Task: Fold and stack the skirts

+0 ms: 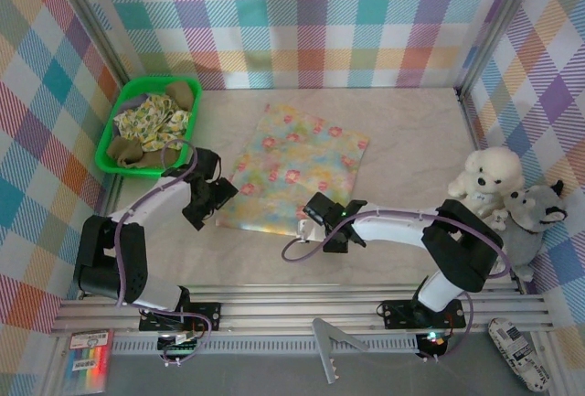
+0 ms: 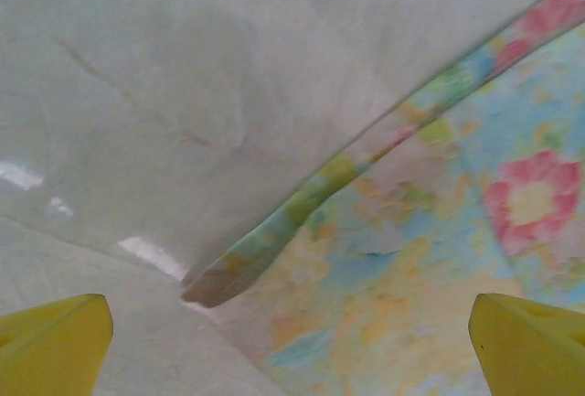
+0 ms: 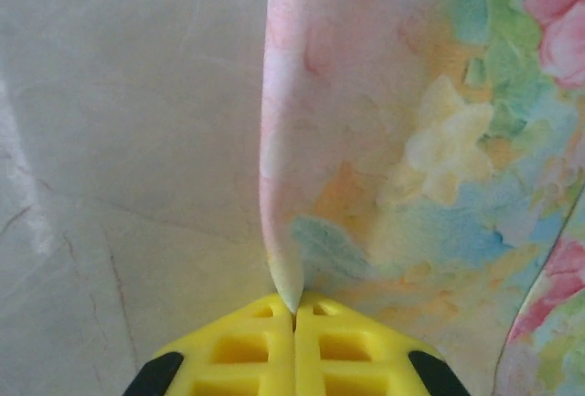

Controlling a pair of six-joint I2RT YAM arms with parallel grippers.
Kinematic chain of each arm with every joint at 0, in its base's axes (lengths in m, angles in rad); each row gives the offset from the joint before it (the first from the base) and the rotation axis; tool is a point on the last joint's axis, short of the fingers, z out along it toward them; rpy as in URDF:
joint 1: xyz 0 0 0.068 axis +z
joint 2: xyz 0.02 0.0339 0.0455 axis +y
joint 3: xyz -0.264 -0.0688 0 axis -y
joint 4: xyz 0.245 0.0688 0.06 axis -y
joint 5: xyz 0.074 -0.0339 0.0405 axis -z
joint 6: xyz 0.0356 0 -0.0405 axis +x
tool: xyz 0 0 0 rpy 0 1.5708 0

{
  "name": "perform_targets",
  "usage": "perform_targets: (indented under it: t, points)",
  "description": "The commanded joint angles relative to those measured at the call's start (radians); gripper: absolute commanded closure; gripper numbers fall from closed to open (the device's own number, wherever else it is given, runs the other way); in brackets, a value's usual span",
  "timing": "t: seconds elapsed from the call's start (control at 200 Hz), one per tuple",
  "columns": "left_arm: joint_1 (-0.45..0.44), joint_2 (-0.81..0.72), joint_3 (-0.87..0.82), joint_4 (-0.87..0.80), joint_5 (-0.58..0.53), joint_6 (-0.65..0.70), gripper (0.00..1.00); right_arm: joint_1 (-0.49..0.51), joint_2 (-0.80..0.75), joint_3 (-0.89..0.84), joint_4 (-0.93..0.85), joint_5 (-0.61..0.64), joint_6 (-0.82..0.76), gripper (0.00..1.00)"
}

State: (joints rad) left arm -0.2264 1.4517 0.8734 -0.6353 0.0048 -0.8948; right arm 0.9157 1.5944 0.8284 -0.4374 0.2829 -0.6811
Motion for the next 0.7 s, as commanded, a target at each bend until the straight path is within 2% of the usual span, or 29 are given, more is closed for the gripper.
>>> perform_targets:
  t: [0.0,0.125,0.25,0.475,0.58,0.695]
  points:
    - [0.01,-0.04,-0.031,-0.05,0.009,0.021,0.0,-0.036,0.002,0.037,0.029,-0.006,0.072,1.0]
    - [0.01,-0.054,-0.052,-0.05,0.027,0.027,0.0,-0.052,-0.048,0.041,0.038,-0.047,0.089,1.0]
    - [0.008,-0.045,-0.086,-0.002,0.095,0.003,0.04,-0.062,-0.058,0.036,0.042,-0.078,0.072,1.0]
    - [-0.006,-0.017,-0.125,0.092,0.138,-0.053,0.21,-0.063,-0.078,0.021,0.082,-0.109,0.084,1.0]
    - [-0.007,0.011,-0.116,0.126,0.125,-0.059,0.33,-0.062,-0.081,0.017,0.086,-0.113,0.08,1.0]
    - [-0.008,0.045,-0.099,0.153,0.115,-0.063,0.4,-0.062,-0.083,0.015,0.081,-0.114,0.075,1.0]
